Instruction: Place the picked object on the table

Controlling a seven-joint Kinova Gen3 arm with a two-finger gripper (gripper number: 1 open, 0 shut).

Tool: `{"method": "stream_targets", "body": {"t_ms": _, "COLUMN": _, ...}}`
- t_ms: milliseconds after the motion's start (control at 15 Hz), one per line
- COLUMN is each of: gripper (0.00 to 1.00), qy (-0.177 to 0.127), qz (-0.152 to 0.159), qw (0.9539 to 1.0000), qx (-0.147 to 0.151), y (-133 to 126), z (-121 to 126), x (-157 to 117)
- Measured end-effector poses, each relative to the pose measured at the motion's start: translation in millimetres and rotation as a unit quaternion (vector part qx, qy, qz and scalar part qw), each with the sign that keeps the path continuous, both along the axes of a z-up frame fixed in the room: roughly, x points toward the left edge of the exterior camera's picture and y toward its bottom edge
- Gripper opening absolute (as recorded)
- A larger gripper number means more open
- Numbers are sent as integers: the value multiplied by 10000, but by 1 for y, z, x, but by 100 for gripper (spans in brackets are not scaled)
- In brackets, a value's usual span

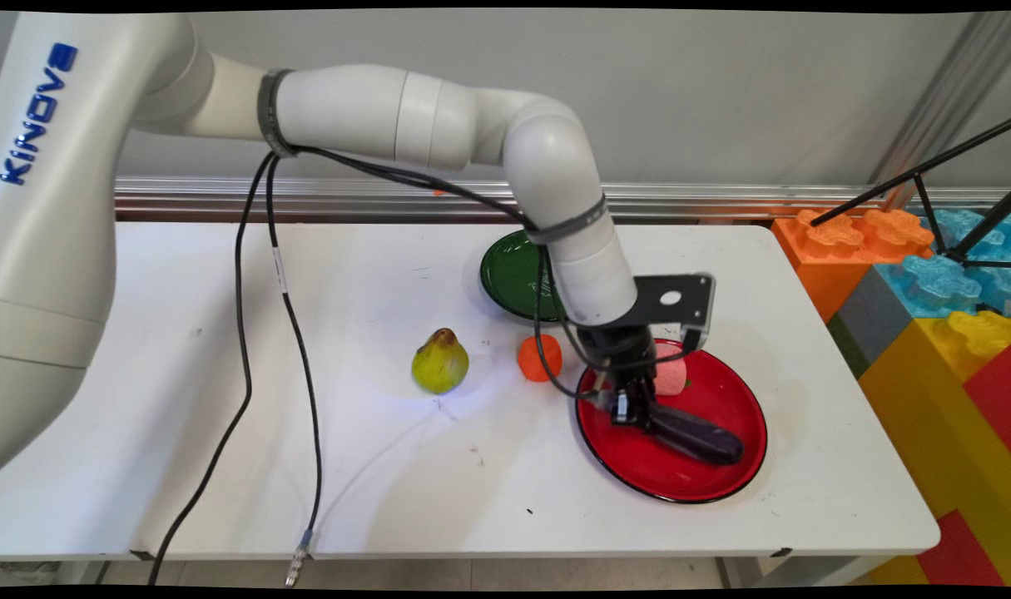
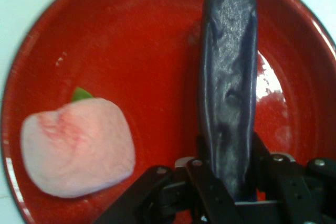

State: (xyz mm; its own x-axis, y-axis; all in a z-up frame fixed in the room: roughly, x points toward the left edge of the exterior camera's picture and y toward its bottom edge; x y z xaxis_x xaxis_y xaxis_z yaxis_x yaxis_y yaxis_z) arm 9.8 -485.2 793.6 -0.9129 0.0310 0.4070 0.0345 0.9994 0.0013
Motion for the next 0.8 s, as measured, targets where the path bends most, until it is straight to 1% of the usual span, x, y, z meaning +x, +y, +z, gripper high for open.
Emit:
{"method": "stream_targets", "body": {"t_ms": 467, "gripper": 0, "qy": 179, "qz": 258, "qw": 9994, "qx": -167, "y": 2, "z": 48, "x": 6}}
{"method": "stream_targets", "body": {"t_ms": 667, "gripper": 0, "qy": 221, "qz": 346, "qw": 9988, "qx": -257, "y": 11, "z": 73, "x": 18}}
{"method": "stream_targets", "body": {"t_ms": 800, "gripper": 0, "qy": 216, "qz": 357, "qw": 9987, "qx": -291, "y": 18, "z": 85, "x": 30}}
